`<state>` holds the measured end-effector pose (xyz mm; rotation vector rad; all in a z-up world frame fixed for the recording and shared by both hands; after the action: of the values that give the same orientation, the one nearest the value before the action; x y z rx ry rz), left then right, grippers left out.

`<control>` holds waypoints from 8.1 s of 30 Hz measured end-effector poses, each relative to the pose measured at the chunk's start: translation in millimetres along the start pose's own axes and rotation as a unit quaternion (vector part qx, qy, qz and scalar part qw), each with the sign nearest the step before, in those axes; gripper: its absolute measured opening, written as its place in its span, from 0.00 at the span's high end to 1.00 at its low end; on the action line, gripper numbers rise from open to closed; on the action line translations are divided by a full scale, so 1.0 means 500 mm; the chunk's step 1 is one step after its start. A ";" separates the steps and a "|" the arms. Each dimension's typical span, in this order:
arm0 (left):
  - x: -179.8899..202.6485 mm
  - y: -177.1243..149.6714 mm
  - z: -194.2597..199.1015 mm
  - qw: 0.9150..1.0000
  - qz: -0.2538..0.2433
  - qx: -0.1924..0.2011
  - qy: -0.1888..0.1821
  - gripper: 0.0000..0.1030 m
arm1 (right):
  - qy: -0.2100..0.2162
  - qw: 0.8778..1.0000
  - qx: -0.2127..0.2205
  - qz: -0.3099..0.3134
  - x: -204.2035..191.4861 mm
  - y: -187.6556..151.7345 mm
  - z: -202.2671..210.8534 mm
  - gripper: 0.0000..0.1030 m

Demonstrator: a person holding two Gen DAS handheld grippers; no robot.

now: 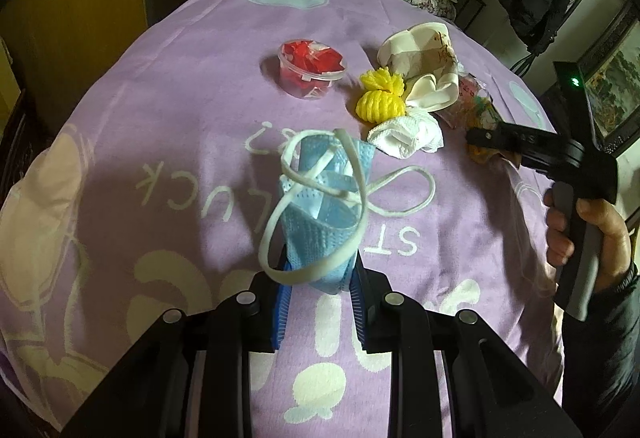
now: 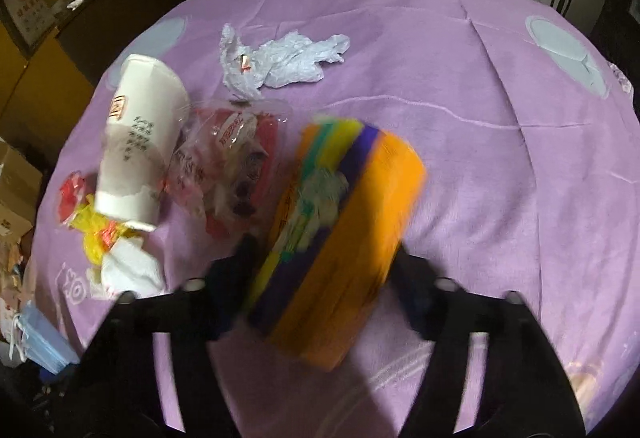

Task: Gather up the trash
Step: 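Lift the striped box with the right tool while the left tool holds the mask, then carry mask and box to the orange wastebasket and open both tools, then swing both tools back over the table toward the red jelly cup, then grasp the red jelly cup with the left tool while the right tool grasps white tissue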

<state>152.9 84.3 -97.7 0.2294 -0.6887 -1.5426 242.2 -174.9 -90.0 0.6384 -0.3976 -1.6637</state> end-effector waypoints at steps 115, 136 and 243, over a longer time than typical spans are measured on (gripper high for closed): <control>-0.679 -0.580 0.379 0.935 0.295 -0.040 0.193 0.37 | 0.313 0.868 -0.092 0.373 -0.867 -0.712 0.271 0.32; -0.307 -0.295 0.321 0.984 0.128 0.026 0.125 0.37 | 0.173 0.968 0.031 0.182 -0.390 -0.386 0.282 0.32; -0.062 0.049 -0.018 0.999 -0.016 -0.005 0.044 0.45 | 0.120 0.973 0.045 0.193 -0.232 -0.102 0.087 0.80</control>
<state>181.9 112.9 -99.4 0.3015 -0.6104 -1.5559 187.2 -55.6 -64.0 0.7674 -0.3943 -1.1893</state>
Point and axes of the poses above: each gripper's, at about its wrist camera, not at the fingertips, and z roughly against the way its jaws point, x to its right, y to its top, the point moved 5 cm from there along -z, roughly the way its jaws point, and after that the axes turned 9 degrees about x, right-handed, at the moved point
